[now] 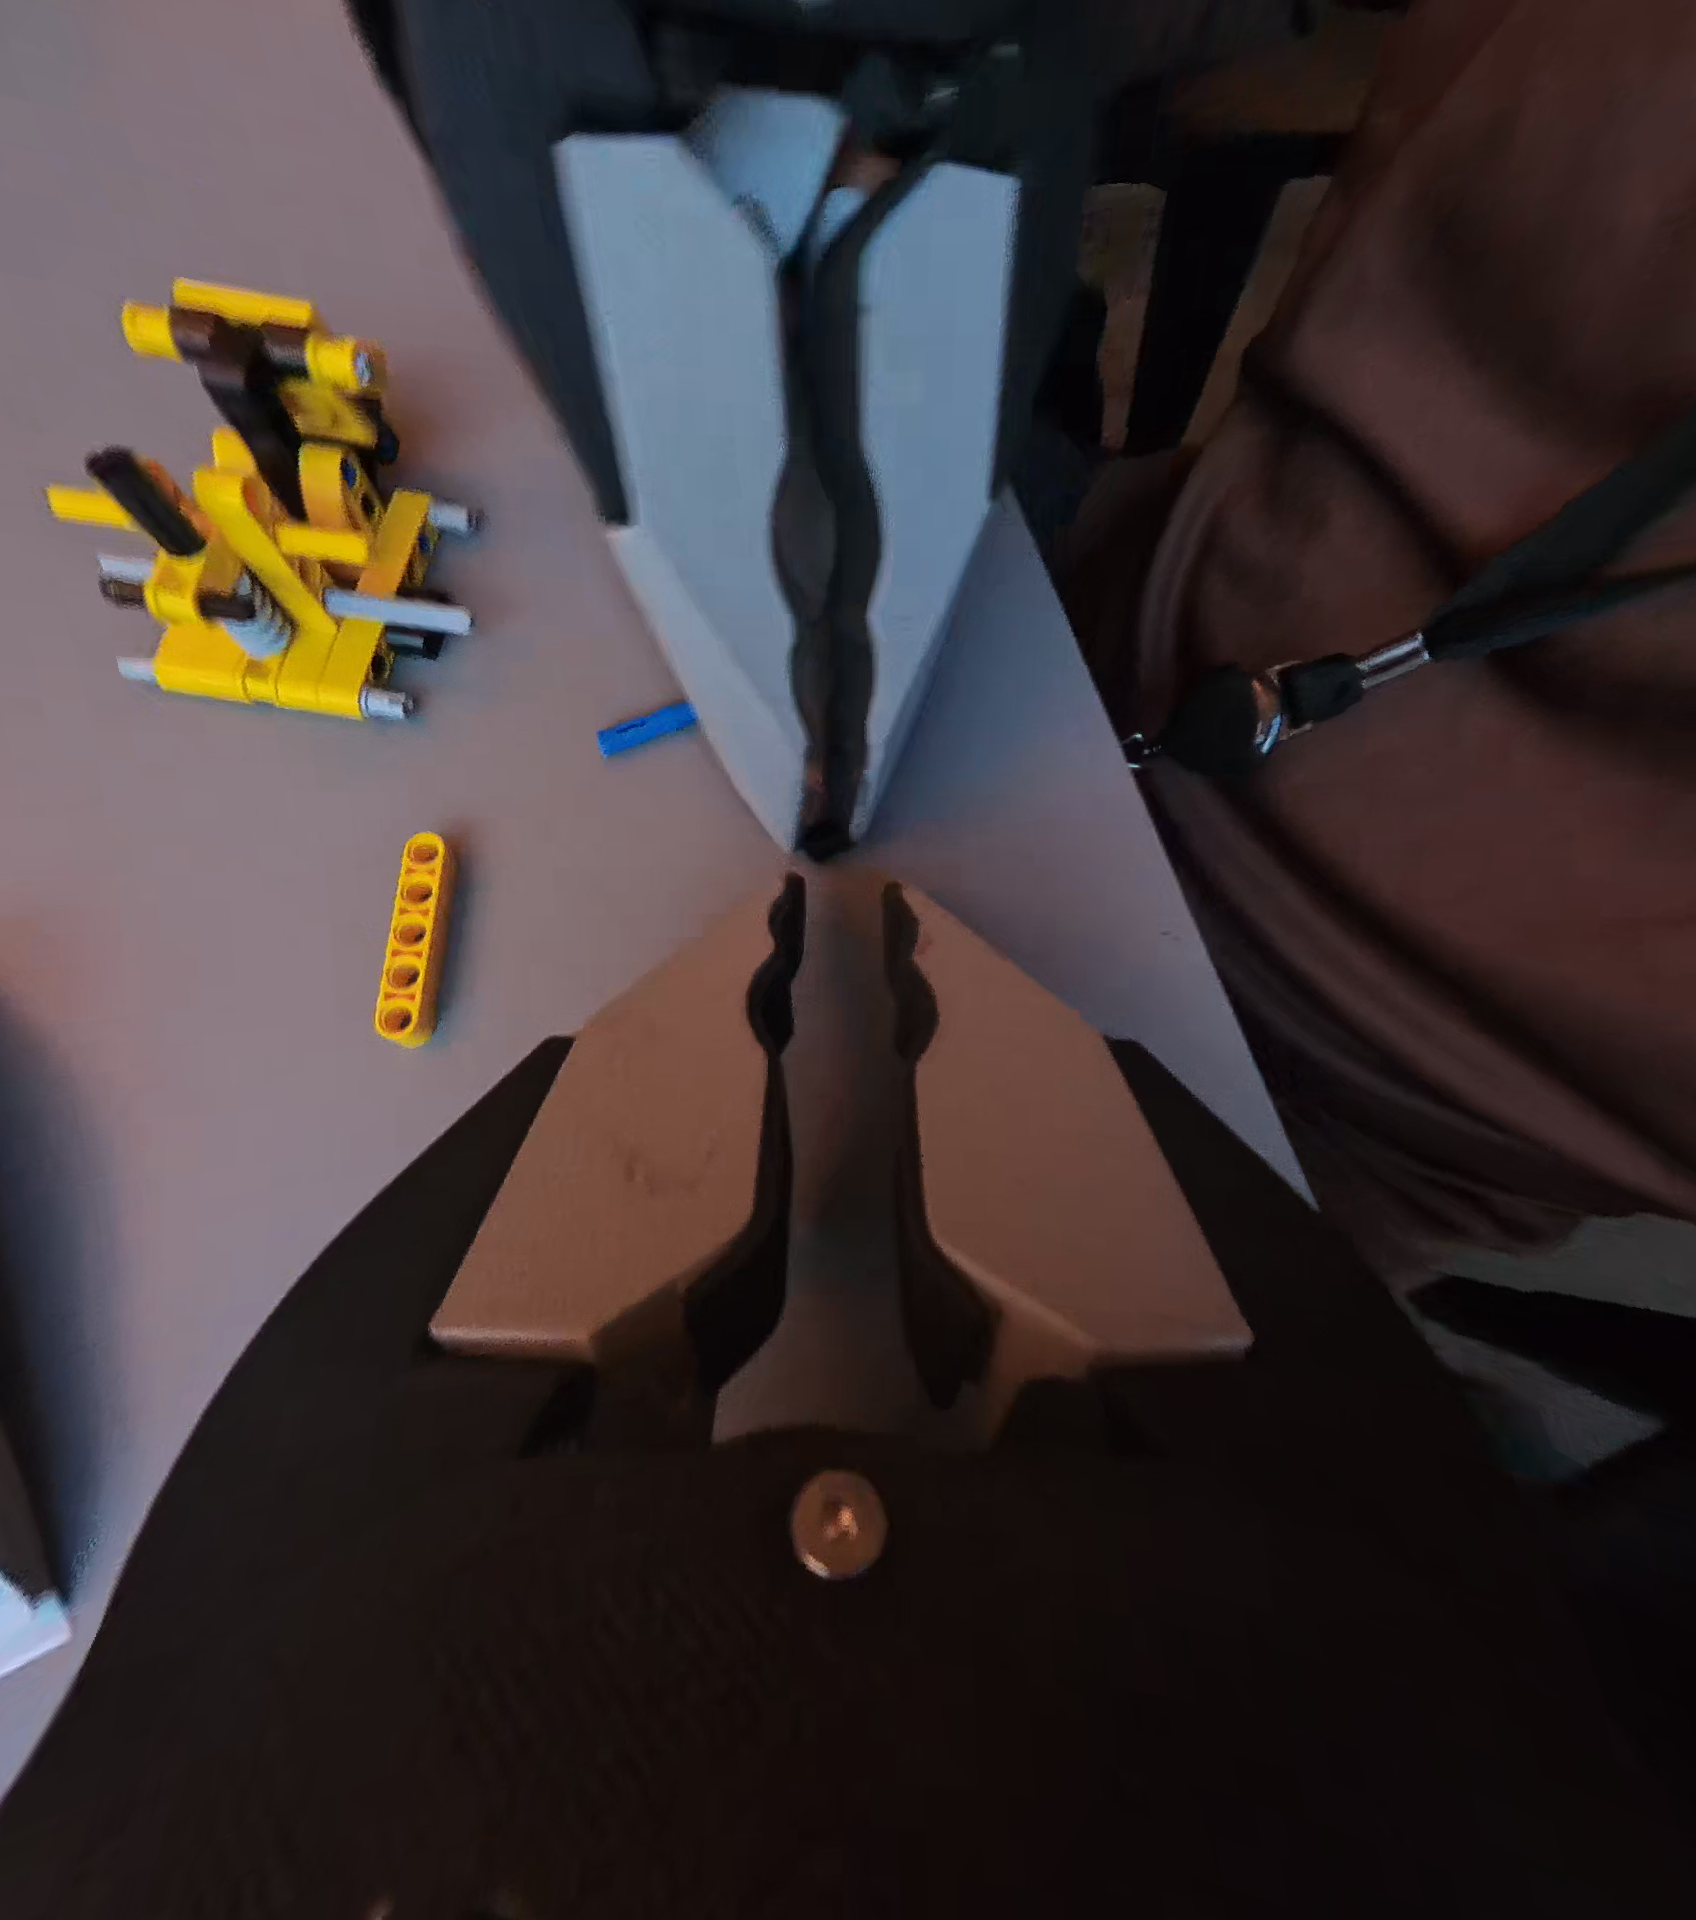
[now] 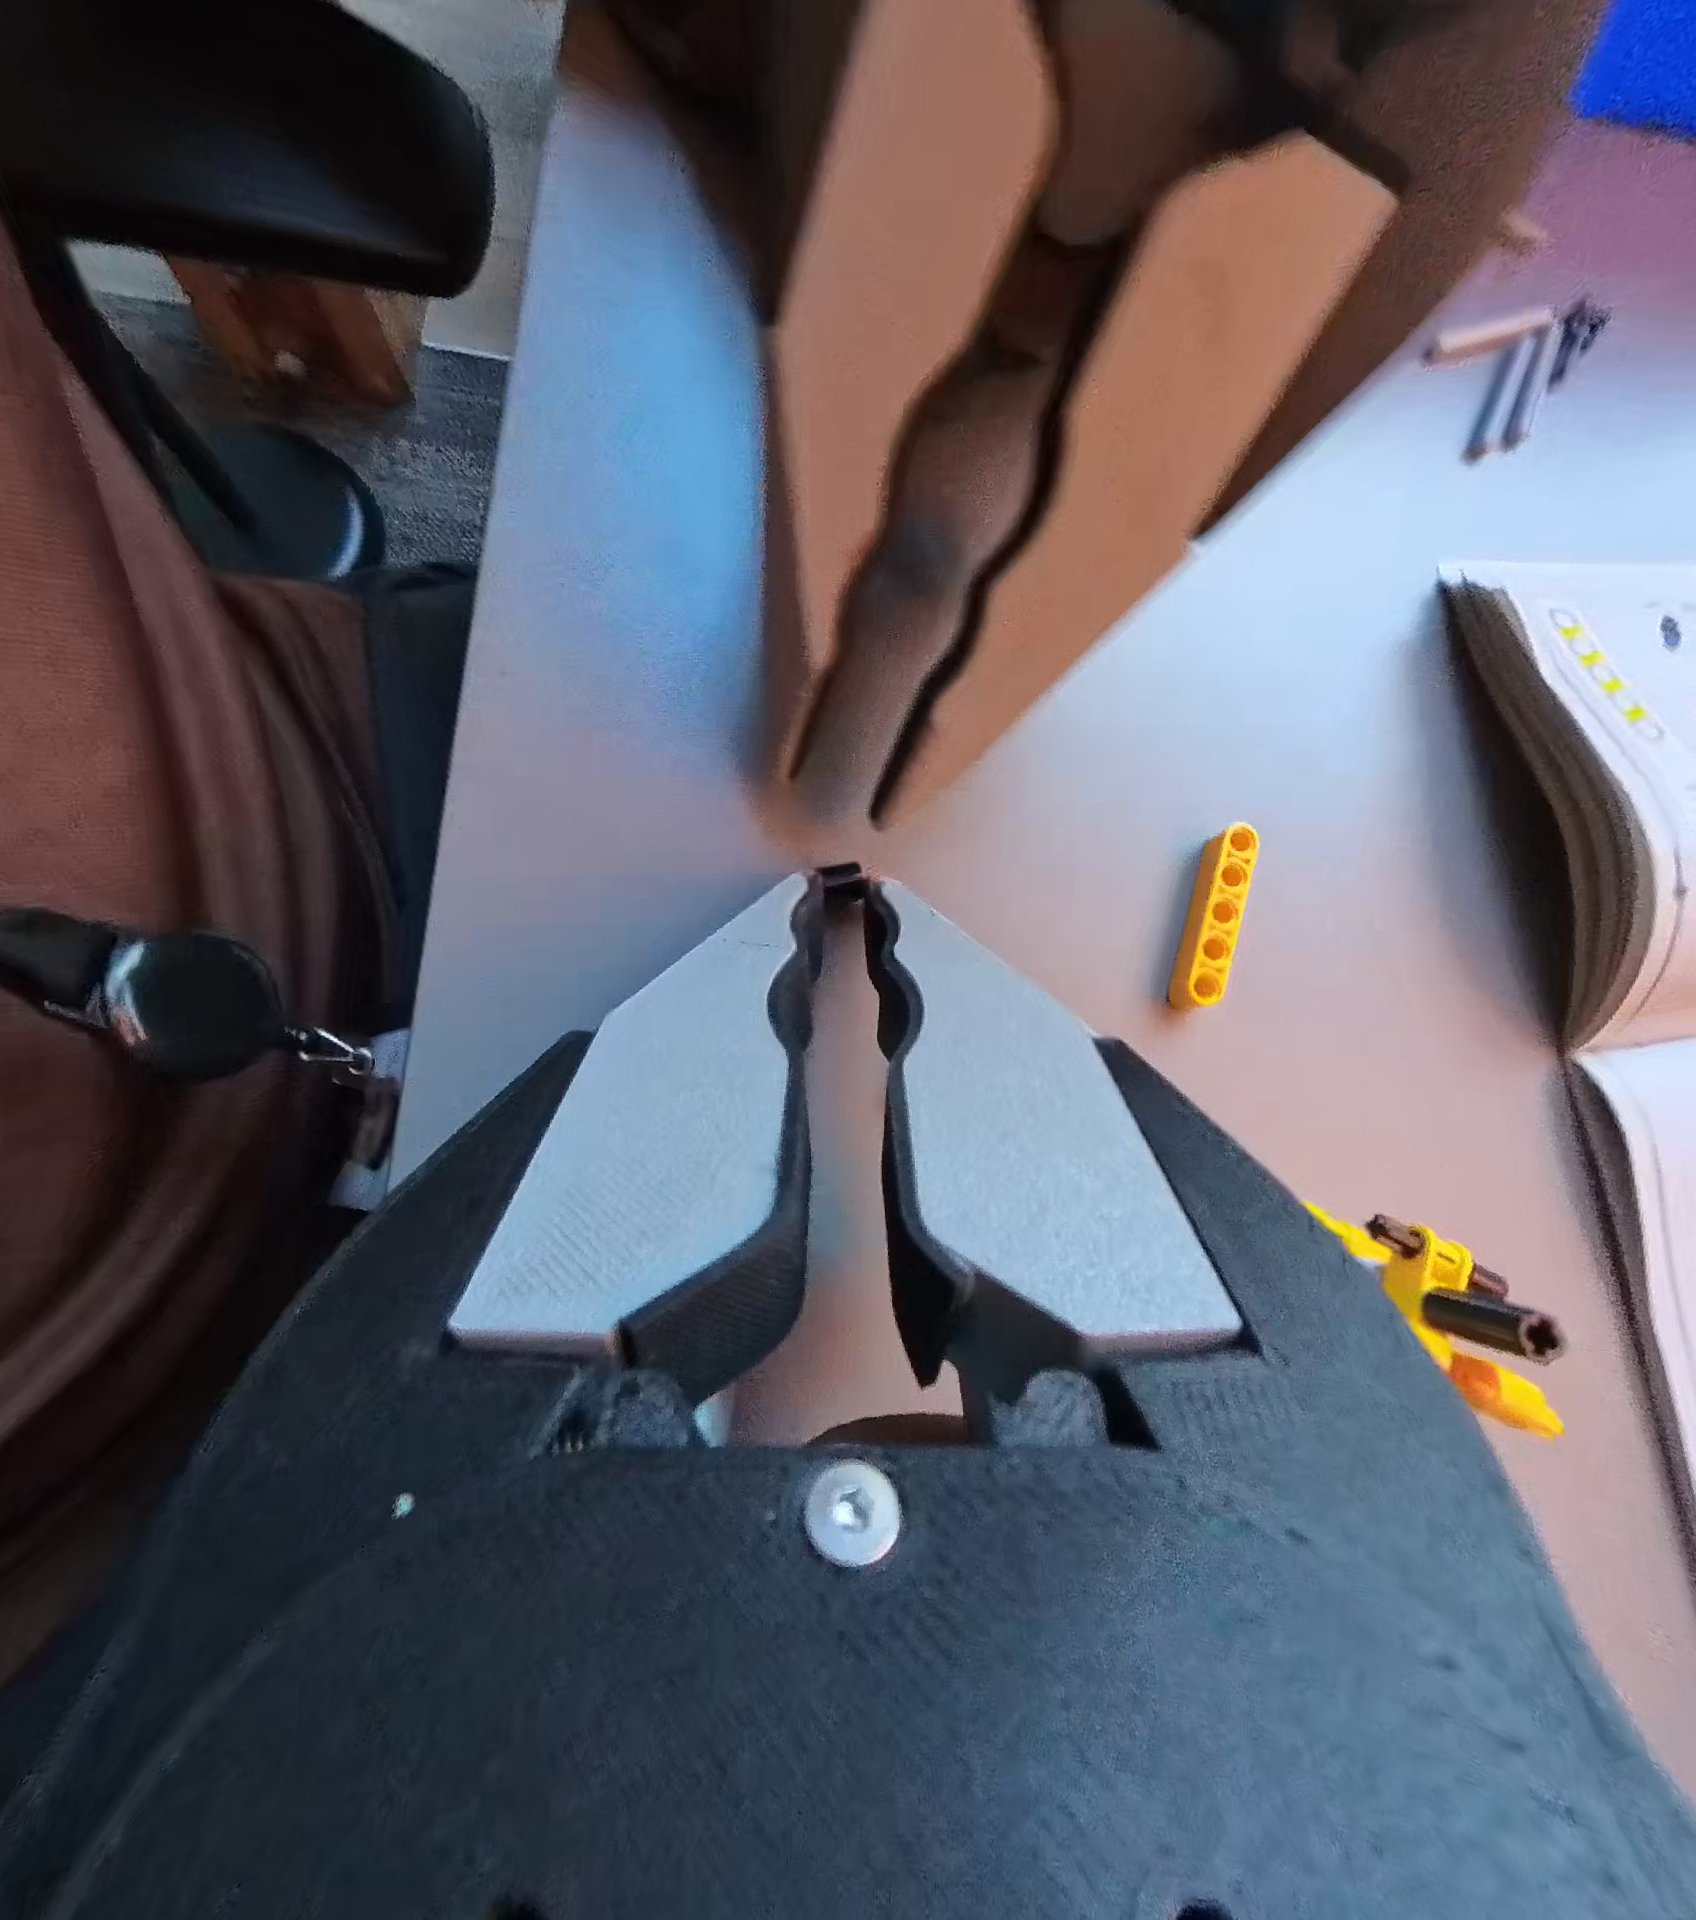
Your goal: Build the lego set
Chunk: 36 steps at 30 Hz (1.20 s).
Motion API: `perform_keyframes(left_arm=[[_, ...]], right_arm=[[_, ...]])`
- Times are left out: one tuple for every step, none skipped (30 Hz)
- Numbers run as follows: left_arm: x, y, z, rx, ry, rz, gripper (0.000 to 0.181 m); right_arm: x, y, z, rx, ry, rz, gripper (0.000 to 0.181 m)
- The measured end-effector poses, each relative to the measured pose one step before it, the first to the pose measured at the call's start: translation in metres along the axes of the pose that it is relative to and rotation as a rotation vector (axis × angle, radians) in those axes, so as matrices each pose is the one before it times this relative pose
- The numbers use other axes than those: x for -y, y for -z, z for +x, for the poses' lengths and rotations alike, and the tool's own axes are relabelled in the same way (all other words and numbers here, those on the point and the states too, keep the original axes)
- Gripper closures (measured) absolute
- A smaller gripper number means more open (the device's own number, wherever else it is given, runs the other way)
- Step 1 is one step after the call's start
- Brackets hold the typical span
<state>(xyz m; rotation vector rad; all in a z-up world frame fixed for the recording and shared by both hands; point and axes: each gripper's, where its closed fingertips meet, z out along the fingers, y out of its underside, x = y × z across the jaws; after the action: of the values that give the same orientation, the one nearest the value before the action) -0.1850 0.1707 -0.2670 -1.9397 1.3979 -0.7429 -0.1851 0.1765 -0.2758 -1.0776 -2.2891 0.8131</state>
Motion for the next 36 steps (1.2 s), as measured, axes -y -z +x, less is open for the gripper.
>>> perform_keyframes(left_arm=[[0.00064, 0.00012, 0.00239, 0.0223, -0.0533, 0.0038, 0.169], [0.00009, -0.00057, 0.00072, 0.0312, -0.0477, -0.003, 0.169], [0.00034, -0.00093, -0.0014, 0.0397, -0.0384, -0.0045, 0.169], [0.00003, -0.00089, -0.00243, 0.0412, -0.0315, -0.0054, 0.169], [0.00004, -0.0003, -0.00364, 0.0471, -0.0286, -0.0026, 0.168], [0.00009, 0.00069, -0.00516, 0.0552, -0.0273, 0.0018, 0.168], [-0.00016, 0.00119, -0.00369, 0.0448, -0.0299, 0.0031, 0.168], [0.0007, 0.00136, -0.00252, 0.0369, -0.029, 0.0088, 0.17], [0.00234, 0.00147, -0.00231, 0.0353, -0.0227, 0.017, 0.172], [0.00345, 0.00127, -0.00133, 0.0272, -0.017, 0.0207, 0.173], [0.00384, 0.00103, -0.00122, 0.0232, -0.0107, 0.0217, 0.173], [0.00327, 0.00073, -0.00298, 0.0296, -0.0058, 0.0176, 0.173], [0.00232, 0.00054, -0.00467, 0.0341, -0.0006, 0.0113, 0.172], [0.00179, 0.00007, -0.0031, 0.019, 0.0056, 0.0089, 0.172], [0.00159, -0.00029, -0.00016, -0.0036, 0.0137, 0.0108, 0.172], [0.0004, -0.00057, 0.00077, -0.0098, 0.0123, 0.0025, 0.171], [0.00055, -0.00028, -0.00104, 0.0077, 0.0042, 0.0002, 0.171], [0.00211, 0.00004, 0.00095, -0.002, -0.0035, 0.0124, 0.172], [0.00171, 0.00029, 0.0009, -0.0009, -0.0055, 0.0084, 0.175], [0.00136, 0.00027, -0.00121, 0.0127, -0.0066, 0.0064, 0.176], [0.00141, 0.00021, -0.00053, 0.0081, -0.0066, 0.0063, 0.176], [0.00057, 0.00001, -0.00052, 0.0057, -0.0021, 0.0031, 0.176], [-0.00007, -0.00008, -0.00109, 0.0075, -0.0018, -0.0004, 0.176], [-0.00023, -0.00002, -0.00155, 0.0102, -0.0018, -0.0024, 0.176], [0.00013, 0.00004, -0.00174, 0.0119, 0.0009, -0.0015, 0.176], [-0.0001, -0.00035, -0.00139, 0.009, 0.0077, -0.0023, 0.176], [-0.00019, -0.00064, -0.00029, -0.0014, 0.015, 0.0002, 0.176], [-0.00036, -0.00044, 0.00025, -0.0106, 0.0199, 0.0015, 0.176], [0.00059, 0.00026, -0.00012, -0.0132, 0.0206, 0.0041, 0.176], [0.00179, 0.00083, 0.00039, -0.0204, 0.0262, 0.0141, 0.176], [0.00115, 0.0014, -0.00094, -0.0177, 0.0339, 0.0111, 0.176], [0.00123, 0.00196, -0.00093, -0.0241, 0.0398, 0.0152, 0.176], [0.00103, 0.00209, 0.00243, -0.0557, 0.0497, 0.0147, 0.177], [0.0002, 0.00195, 0.00357, -0.072, 0.0686, 0.0079, 0.177], [0.00123, 0.00215, 0.00223, -0.0674, 0.077, 0.0154, 0.177], [0.0019, 0.00206, 0.00413, -0.0756, 0.067, 0.017, 0.176]], right_arm=[[-0.00028, -0.00019, 0.00285, 0.0087, -0.0486, -0.0014, 0.177], [-0.00021, -0.00005, 0.00262, 0.014, -0.0609, -0.0004, 0.177], [0.00028, 0.00035, 0.00161, 0.0235, -0.0691, 0.0024, 0.177], [0.00087, 0.00085, 0.00052, 0.0311, -0.0724, 0.0077, 0.176], [0.00114, 0.00159, -0.00072, 0.039, -0.0754, 0.0113, 0.177], [0.00171, 0.00218, -0.00215, 0.0491, -0.0763, 0.0165, 0.177], [0.0032, 0.00298, -0.00221, 0.0492, -0.0732, 0.0284, 0.177], [0.00429, 0.00342, -0.00184, 0.047, -0.0689, 0.0356, 0.177], [0.00458, 0.00358, -0.00198, 0.0457, -0.0635, 0.0365, 0.177], [0.00455, 0.00329, -0.00152, 0.0402, -0.0586, 0.0351, 0.177], [0.00372, 0.00282, -0.00114, 0.0355, -0.0555, 0.0296, 0.177], [0.00265, 0.00202, -0.00129, 0.0329, -0.0504, 0.0225, 0.177], [0.00139, 0.00124, -0.00088, 0.0274, -0.042, 0.0154, 0.177], [0.00091, 0.00047, -0.00058, 0.0198, -0.0317, 0.0128, 0.177], [0.00053, 0.00023, -0.0004, 0.0155, -0.0267, 0.0094, 0.177], [0.00012, 0.00003, -0.0002, 0.0119, -0.0228, 0.0062, 0.177], [0.00035, 0.00004, -0.00035, 0.0112, -0.0192, 0.0076, 0.177], [0.00086, 0.0001, -0.00115, 0.0161, -0.0191, 0.0102, 0.177], [0.00081, 0.00041, -0.00117, 0.0166, -0.0198, 0.0094, 0.177], [0.0007, 0.00038, -0.00034, 0.0127, -0.0181, 0.0085, 0.177], [0.00069, 0.00022, -0.00046, 0.012, -0.015, 0.0077, 0.177], [0.00079, 0.00031, -0.00009, 0.0075, -0.0109, 0.0075, 0.177], [0.00121, 0.00051, 0.00027, 0.0011, -0.0085, 0.0101, 0.177], [0.00148, 0.00068, 0.00009, 0.0002, -0.0066, 0.0106, 0.177], [0.00144, 0.00084, 0.0002, -0.0007, -0.0041, 0.01, 0.177], [0.00053, 0.00066, 0.00046, -0.0069, 0.0072, 0.0048, 0.177], [-0.00009, 0.00053, 0.00071, -0.0187, 0.0283, 0.0004, 0.177], [0.00002, 0.00055, 0.0004, -0.0314, 0.0484, 0.0003, 0.177], [0.00014, 0.00091, -0.00111, -0.0341, 0.0561, -0.001, 0.176], [0.00022, 0.00149, -0.00211, -0.0329, 0.0553, -0.0059, 0.175], [0.00087, 0.00205, -0.00309, -0.0336, 0.0696, -0.0056, 0.173], [0.00166, 0.00249, -0.00353, -0.039, 0.0887, -0.0036, 0.172], [0.00074, 0.00248, -0.00332, -0.0439, 0.0996, -0.0155, 0.172], [-0.00058, 0.00195, -0.00263, -0.0497, 0.1092, -0.0294, 0.17], [-0.00027, 0.00118, -0.00264, -0.0501, 0.122, -0.0305, 0.169], [0.00099, 0.00051, -0.00388, -0.041, 0.131, -0.0236, 0.17]])
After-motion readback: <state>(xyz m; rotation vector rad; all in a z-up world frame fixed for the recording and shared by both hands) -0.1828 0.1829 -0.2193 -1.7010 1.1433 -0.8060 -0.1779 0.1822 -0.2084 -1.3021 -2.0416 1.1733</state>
